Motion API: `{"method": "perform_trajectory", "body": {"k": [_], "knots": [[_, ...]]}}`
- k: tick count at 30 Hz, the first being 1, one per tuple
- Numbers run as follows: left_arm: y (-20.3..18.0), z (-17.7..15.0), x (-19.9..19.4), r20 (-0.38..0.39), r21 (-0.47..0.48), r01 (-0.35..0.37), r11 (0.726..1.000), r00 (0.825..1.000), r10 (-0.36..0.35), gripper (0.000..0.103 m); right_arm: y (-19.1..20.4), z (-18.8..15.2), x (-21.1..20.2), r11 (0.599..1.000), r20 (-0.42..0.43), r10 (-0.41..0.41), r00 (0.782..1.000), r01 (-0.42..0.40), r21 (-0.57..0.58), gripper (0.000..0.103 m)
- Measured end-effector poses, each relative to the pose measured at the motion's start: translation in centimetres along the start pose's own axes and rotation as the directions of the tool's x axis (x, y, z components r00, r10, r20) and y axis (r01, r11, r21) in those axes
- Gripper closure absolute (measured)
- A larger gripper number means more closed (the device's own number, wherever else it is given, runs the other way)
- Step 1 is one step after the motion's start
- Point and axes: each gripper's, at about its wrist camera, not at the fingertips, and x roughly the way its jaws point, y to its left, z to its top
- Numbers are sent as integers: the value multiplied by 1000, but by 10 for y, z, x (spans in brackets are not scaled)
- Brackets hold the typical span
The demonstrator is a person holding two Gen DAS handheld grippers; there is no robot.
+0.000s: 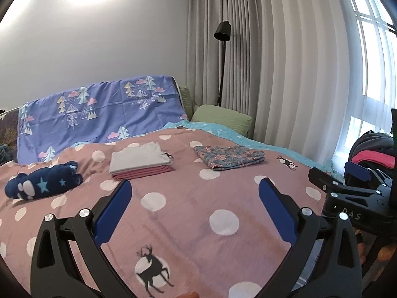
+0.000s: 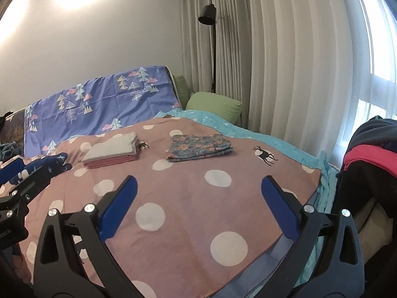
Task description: Fold small clothes
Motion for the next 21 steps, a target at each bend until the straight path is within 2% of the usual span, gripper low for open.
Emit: {"method": "perform_trajectory", "body": {"k": [3, 21], "knots": [[-1, -5, -11, 0, 24, -33, 999, 999, 33, 1, 7, -2, -12, 1000, 14, 5, 1000, -5, -4, 2], [-1, -30, -50, -24, 12, -41, 999, 999, 41, 1, 14, -17, -46, 1000, 19, 10, 1000, -10, 5, 2]]}}
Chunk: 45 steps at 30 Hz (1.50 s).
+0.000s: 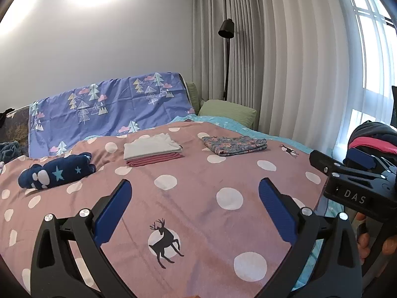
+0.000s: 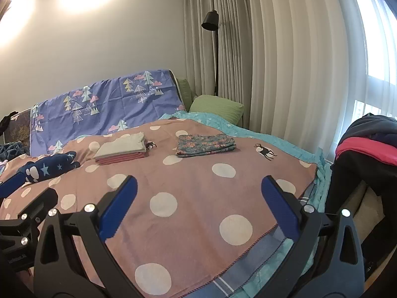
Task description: Fold small clothes
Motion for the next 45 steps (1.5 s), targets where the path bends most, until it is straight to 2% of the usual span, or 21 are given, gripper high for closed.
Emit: {"method": "perform_trajectory", "body": {"k": [6, 12, 22, 30, 36, 45], "knots": [[-9, -2, -5, 9, 12, -25, 1000, 1000, 25, 1, -6, -8, -3, 1000, -12, 15, 1000, -15, 9, 2], [-13, -8, -5, 14, -21, -74, 997, 997, 74, 1, -11, -12, -5, 999, -10, 39, 999, -39, -21, 2], [-20, -20, -5, -38, -25, -138, 990, 990, 137, 1, -23, -18, -8, 997, -12, 81, 997, -81, -11, 2], [-29, -21, -8, -44, -23, -172, 985, 984, 171, 1, -29, -14, -15, 997, 12, 73, 997, -73, 3, 2], [-34, -20, -16, -36, -29, -153, 988, 988, 152, 1, -32, -18, -22, 996, 13, 86, 996, -86, -2, 2], [-43, -14, -6, -32, 6, -111, 994, 993, 112, 1, -41, -19, -9, 998, 0, 54, 999, -54, 33, 2]]}}
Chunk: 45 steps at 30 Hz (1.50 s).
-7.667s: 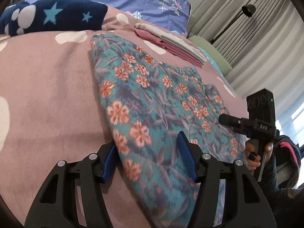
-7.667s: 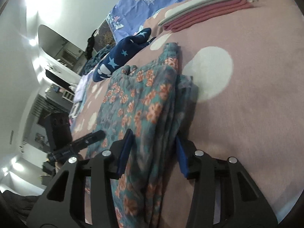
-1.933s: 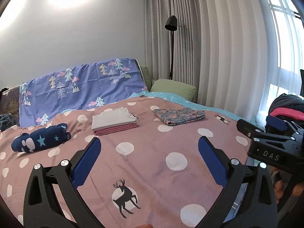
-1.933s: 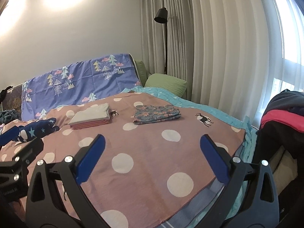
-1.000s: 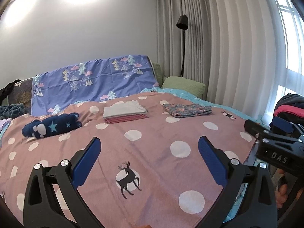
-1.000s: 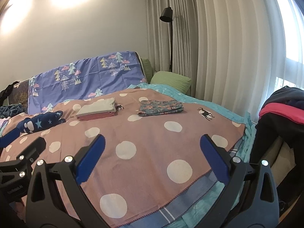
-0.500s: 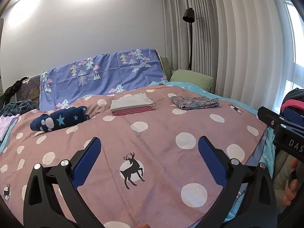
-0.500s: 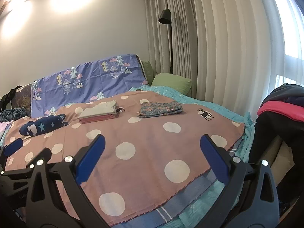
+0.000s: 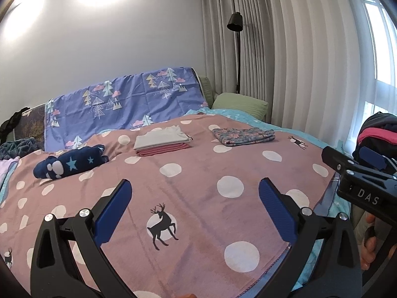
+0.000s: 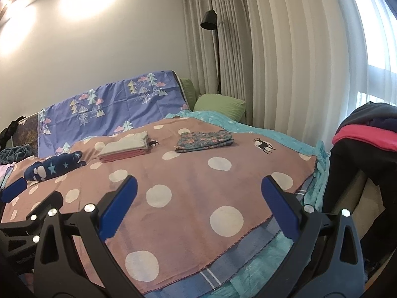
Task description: Fold small clothes
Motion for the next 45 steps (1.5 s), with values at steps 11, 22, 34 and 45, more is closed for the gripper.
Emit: {"method": "perform_trajectory", "body": {"k": [11, 22, 34, 45], "knots": [[13, 8, 28, -10, 3, 43, 999, 999, -43, 1, 12, 8, 25, 999, 1, -36, 999, 36, -30, 2], [22, 14, 65, -45, 6, 71, 997, 997, -71, 1, 25, 13, 61, 998, -34, -57, 998, 56, -31, 2], [29, 13, 78, -49, 5, 59, 998, 997, -59, 1, 34, 11, 82, 997, -68, -65, 996, 61, -50, 2], [30, 10, 71, -43, 3, 55, 998, 998, -55, 1, 35, 12, 74, 997, -61, -51, 997, 47, -56, 2]]}}
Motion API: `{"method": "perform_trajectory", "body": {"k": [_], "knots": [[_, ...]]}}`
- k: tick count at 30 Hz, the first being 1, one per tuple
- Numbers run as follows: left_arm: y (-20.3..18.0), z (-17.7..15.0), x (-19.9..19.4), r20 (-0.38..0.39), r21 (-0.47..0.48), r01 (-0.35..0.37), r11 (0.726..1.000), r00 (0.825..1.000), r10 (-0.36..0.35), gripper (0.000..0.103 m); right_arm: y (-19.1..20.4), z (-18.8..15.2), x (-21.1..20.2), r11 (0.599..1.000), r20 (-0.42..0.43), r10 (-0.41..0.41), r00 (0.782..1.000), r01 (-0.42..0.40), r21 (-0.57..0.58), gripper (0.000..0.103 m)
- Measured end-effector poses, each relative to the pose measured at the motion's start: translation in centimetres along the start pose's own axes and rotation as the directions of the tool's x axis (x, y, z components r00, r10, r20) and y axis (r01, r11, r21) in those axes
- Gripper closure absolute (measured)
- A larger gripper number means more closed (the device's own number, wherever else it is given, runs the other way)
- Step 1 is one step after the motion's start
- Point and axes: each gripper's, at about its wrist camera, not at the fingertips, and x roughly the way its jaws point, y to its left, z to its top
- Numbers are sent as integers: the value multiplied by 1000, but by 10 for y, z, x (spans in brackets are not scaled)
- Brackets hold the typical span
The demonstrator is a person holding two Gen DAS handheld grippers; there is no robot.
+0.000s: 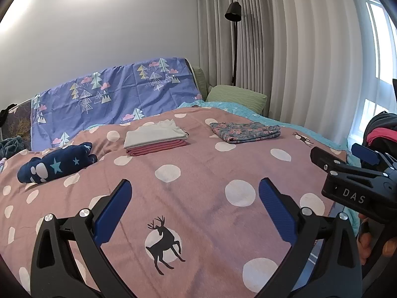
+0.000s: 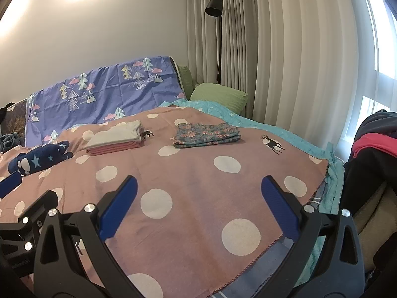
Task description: Fold small clothes
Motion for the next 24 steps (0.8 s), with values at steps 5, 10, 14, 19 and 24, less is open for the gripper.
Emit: {"method": "perform_trajectory", "body": {"k": [5, 10, 14, 19, 24], "knots": [[-4, -2, -9, 4, 8, -2, 1000, 1000, 2, 1, 1, -1, -6, 1000, 5, 0, 1000, 0, -1, 2], [-7, -3, -17, 12, 7, 2, 1000, 1000, -2, 1, 0, -2, -11, 1000, 10, 5, 1000, -5, -1, 2], [-10, -3, -21, 14, 7, 2, 1000, 1000, -2, 1, -2, -3, -17, 1000, 14, 7, 1000, -7, -1, 2], [-11, -3, -23, 15, 4, -1, 1000, 1000, 1, 1, -3, -3, -18, 1000, 11, 6, 1000, -7, 3, 2], [-12, -3, -27, 17, 3, -2, 1000, 1000, 2, 1, -2, -3, -19, 1000, 12, 11, 1000, -11, -3, 2]]}}
